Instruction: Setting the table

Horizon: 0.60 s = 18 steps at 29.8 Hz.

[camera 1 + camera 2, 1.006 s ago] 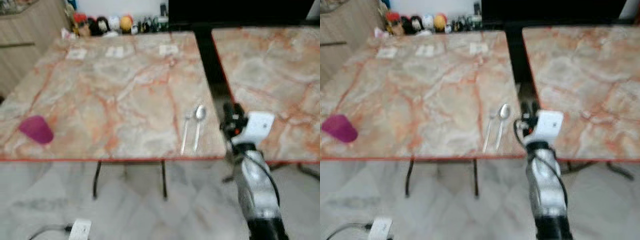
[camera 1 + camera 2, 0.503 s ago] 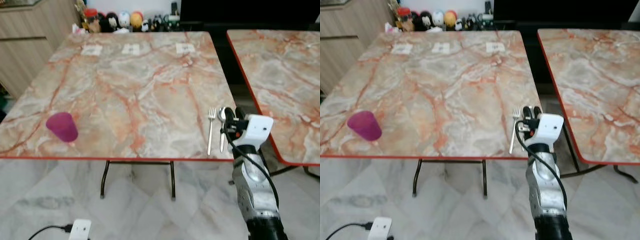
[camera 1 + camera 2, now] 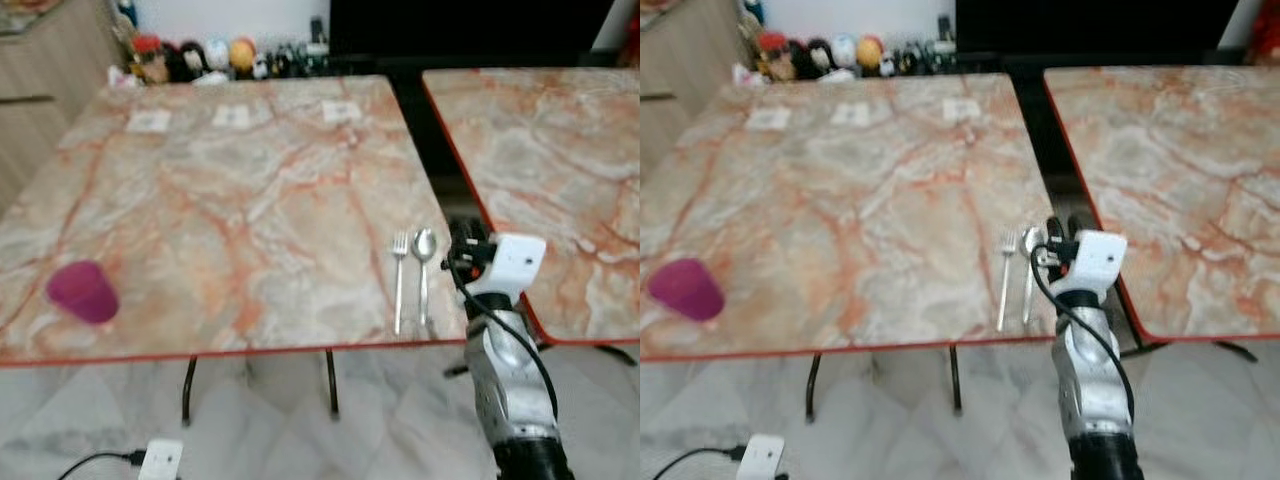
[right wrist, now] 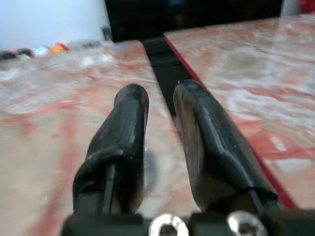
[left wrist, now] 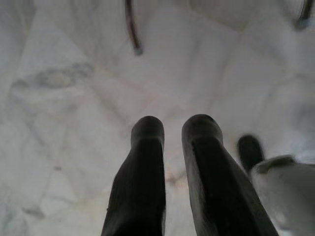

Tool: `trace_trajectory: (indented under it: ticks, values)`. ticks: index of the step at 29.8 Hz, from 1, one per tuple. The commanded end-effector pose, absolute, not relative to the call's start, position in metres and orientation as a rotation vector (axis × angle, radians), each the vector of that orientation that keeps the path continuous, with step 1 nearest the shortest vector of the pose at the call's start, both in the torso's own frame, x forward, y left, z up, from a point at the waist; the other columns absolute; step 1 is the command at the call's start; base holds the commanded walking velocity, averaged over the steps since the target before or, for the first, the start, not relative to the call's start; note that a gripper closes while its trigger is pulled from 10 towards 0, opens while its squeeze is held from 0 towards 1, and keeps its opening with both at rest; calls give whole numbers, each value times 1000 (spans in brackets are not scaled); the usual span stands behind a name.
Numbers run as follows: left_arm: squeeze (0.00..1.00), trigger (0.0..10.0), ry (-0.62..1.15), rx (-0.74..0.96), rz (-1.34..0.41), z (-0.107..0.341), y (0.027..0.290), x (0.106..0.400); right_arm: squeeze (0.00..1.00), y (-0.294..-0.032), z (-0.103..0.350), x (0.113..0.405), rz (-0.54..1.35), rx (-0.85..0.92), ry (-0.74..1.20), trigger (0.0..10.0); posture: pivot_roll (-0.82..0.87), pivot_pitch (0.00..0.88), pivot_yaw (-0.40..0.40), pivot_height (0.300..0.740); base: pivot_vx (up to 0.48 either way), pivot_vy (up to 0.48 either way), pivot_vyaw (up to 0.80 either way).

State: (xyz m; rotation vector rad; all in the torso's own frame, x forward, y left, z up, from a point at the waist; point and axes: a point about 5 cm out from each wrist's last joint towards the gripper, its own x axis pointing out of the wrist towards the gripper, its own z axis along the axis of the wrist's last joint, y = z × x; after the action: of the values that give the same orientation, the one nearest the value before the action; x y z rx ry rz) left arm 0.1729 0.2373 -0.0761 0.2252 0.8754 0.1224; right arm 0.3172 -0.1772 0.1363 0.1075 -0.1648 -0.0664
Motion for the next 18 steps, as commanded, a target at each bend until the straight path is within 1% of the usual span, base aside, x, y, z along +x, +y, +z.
trace_trajectory:
  ticks: [1, 4, 5, 6, 10, 15, 16, 17, 18]
  values:
    - [0, 10000, 902, 238, 139, -78, 245, 164, 0, -174, 139, 318, -62, 113, -173, 10000, -80, 106, 31, 740, 0, 0, 0]
    - [0, 10000, 904, 242, 139, -79, 245, 163, 0, -177, 134, 315, -87, 107, -144, 10000, -81, 109, 31, 740, 0, 0, 0]
    - [0, 10000, 905, 242, 138, -79, 245, 163, 0, -177, 132, 314, -87, 130, -137, 10000, -80, 109, 31, 740, 0, 0, 0]
    - [0, 10000, 906, 243, 138, -79, 245, 163, 1000, -177, 132, 313, -83, 146, -129, 10000, -79, 111, 31, 740, 0, 0, 0]
    - [0, 10000, 908, 245, 137, -79, 245, 162, 1000, -174, 132, 307, -65, 162, -103, 10000, -80, 112, 30, 740, 0, 0, 0]
    - [0, 10000, 913, 251, 129, -79, 245, 162, 1000, -179, 120, 298, -113, 140, -22, 10000, -95, 115, 33, 740, 0, 0, 0]
    - [0, 10000, 914, 251, 125, -79, 245, 162, 90, -180, 109, 297, -132, 138, 54, 10000, -99, 111, 37, 740, 0, 0, 0]
    - [0, 10000, 914, 251, 124, -79, 245, 162, 90, -181, 106, 297, -141, 135, 73, 10000, -96, 107, 36, 740, 0, 0, 0]
    - [0, 10000, 914, 251, 124, -79, 244, 162, 0, -181, 105, 297, -148, 150, 85, 10000, -96, 107, 36, 740, 0, 0, 0]
